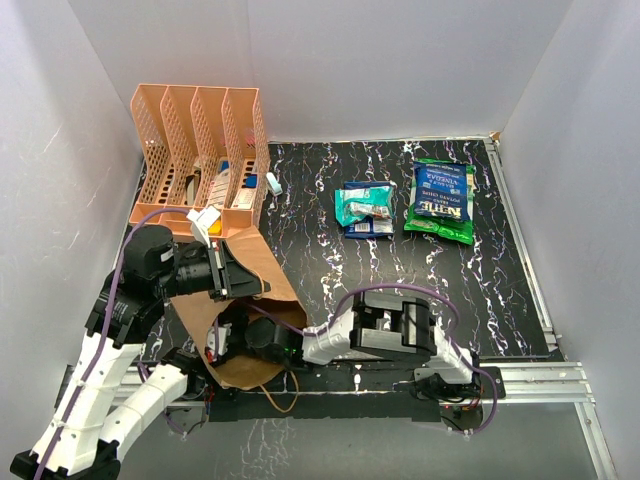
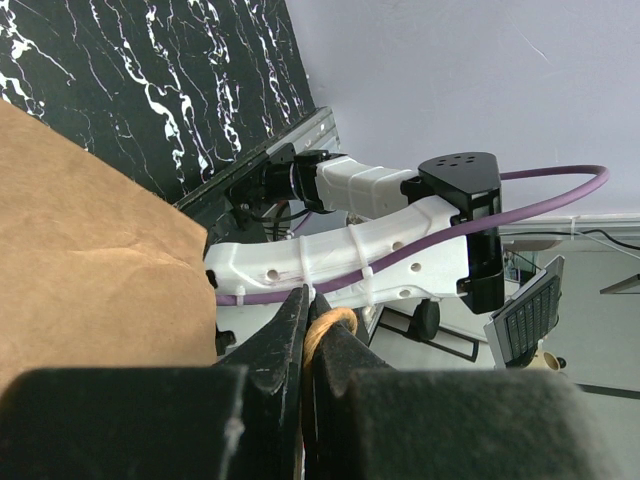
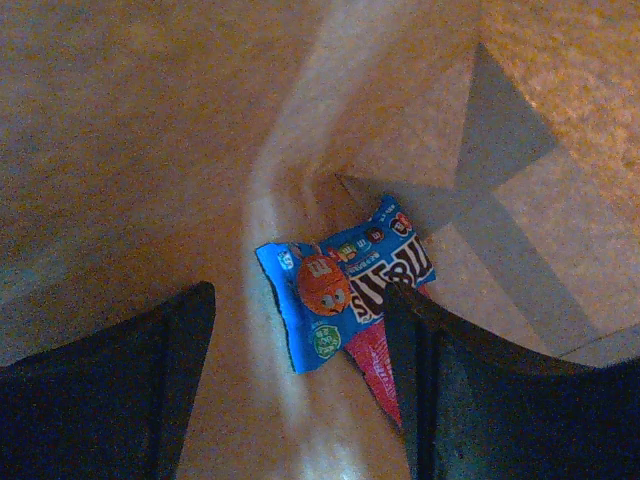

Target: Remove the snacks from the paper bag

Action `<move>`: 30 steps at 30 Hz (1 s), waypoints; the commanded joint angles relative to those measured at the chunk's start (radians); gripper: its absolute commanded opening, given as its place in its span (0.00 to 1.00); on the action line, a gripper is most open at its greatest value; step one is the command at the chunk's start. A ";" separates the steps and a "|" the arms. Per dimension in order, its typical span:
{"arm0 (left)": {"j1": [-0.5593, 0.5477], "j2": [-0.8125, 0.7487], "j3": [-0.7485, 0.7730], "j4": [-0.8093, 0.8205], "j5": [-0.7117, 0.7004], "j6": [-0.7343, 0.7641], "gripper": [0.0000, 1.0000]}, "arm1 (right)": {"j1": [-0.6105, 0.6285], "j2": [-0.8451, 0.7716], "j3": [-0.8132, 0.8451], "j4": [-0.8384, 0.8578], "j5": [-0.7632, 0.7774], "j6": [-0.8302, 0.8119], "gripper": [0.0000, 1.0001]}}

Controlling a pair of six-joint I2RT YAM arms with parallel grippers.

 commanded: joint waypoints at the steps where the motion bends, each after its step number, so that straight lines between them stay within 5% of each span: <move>1: -0.002 -0.011 0.034 0.004 0.042 -0.007 0.00 | -0.025 0.054 0.132 -0.031 0.031 0.077 0.74; 5: -0.002 -0.023 0.042 -0.016 0.029 -0.006 0.00 | -0.056 0.090 0.198 -0.129 0.159 0.167 0.69; 12: -0.003 -0.073 0.030 -0.088 -0.021 -0.002 0.00 | -0.102 0.032 0.142 -0.228 0.306 0.222 0.38; 25: -0.003 -0.143 0.021 -0.227 -0.149 0.050 0.00 | -0.075 -0.295 -0.159 -0.366 0.310 0.295 0.35; 30: -0.002 -0.132 0.021 -0.221 -0.141 0.056 0.00 | -0.046 -0.302 -0.156 -0.387 0.289 0.360 0.51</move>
